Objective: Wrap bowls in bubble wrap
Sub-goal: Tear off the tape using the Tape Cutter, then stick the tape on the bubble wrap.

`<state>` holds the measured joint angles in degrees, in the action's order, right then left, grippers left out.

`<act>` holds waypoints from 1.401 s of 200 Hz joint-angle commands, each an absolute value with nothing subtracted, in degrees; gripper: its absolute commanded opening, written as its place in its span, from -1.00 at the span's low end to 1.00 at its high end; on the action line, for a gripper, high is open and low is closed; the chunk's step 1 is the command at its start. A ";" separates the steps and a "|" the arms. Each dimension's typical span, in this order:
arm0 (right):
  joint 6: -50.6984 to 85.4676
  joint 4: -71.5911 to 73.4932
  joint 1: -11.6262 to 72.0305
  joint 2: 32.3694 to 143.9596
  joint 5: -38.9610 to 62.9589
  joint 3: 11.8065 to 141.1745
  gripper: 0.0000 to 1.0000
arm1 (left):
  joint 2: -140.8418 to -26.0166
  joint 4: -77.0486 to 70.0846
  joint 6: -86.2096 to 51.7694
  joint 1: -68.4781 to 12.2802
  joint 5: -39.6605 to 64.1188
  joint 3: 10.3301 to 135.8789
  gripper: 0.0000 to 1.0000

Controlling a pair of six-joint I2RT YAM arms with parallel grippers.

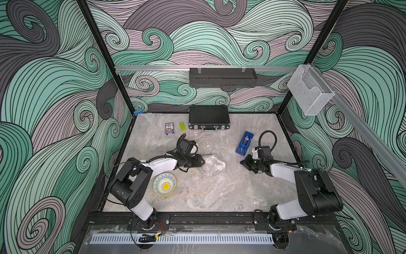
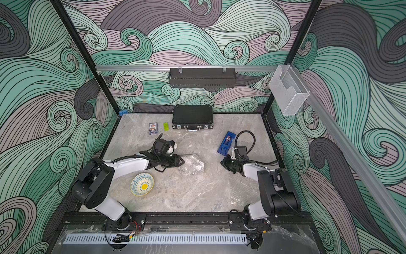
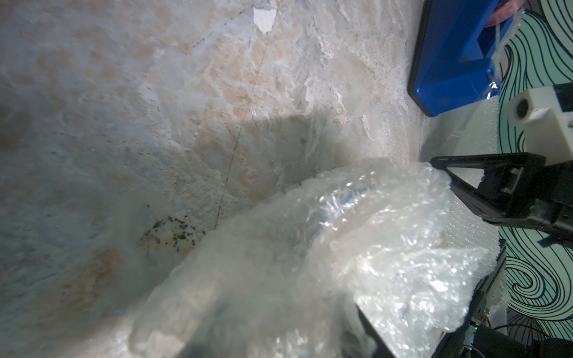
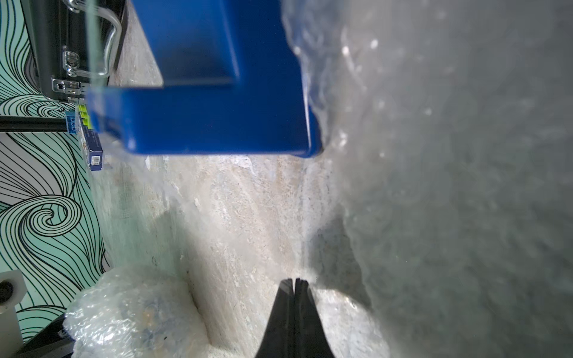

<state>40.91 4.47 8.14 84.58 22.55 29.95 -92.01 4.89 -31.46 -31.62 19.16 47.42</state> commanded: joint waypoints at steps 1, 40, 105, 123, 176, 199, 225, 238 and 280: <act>40.17 -6.48 8.28 85.29 22.23 27.51 -1.00 | -91.13 5.75 -30.84 -31.62 20.56 47.23 -0.02; 40.03 -6.34 8.35 85.95 22.74 27.37 -1.00 | -90.79 5.76 -30.79 -31.64 20.64 47.10 -0.02; 39.30 -7.60 8.69 84.83 25.44 28.86 -1.00 | -90.96 5.71 -30.76 -31.65 20.74 47.04 -0.02; 39.23 -11.24 8.93 81.40 28.20 31.44 -1.00 | -91.07 5.70 -30.82 -31.69 20.81 47.16 -0.02; 41.34 -22.29 12.43 72.23 32.81 45.02 -1.00 | -90.92 5.72 -30.75 -31.64 20.74 47.27 -0.02; 44.43 -21.36 17.04 75.05 33.90 51.24 -1.00 | -90.84 5.72 -30.67 -31.67 20.74 47.18 -0.02; 46.35 -20.95 23.17 81.50 33.34 59.77 -1.00 | -90.71 5.79 -30.68 -31.64 20.74 47.18 -0.02; 47.15 -20.81 25.78 84.97 32.87 63.69 -1.00 | -90.69 5.83 -30.67 -31.65 20.74 47.18 -0.02; 48.43 -19.18 31.97 94.64 31.25 71.81 -1.00 | -90.22 6.18 -30.35 -31.64 20.30 47.10 -0.02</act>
<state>47.03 -19.51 29.45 90.83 32.34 68.51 -91.98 4.95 -31.29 -31.62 19.77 47.42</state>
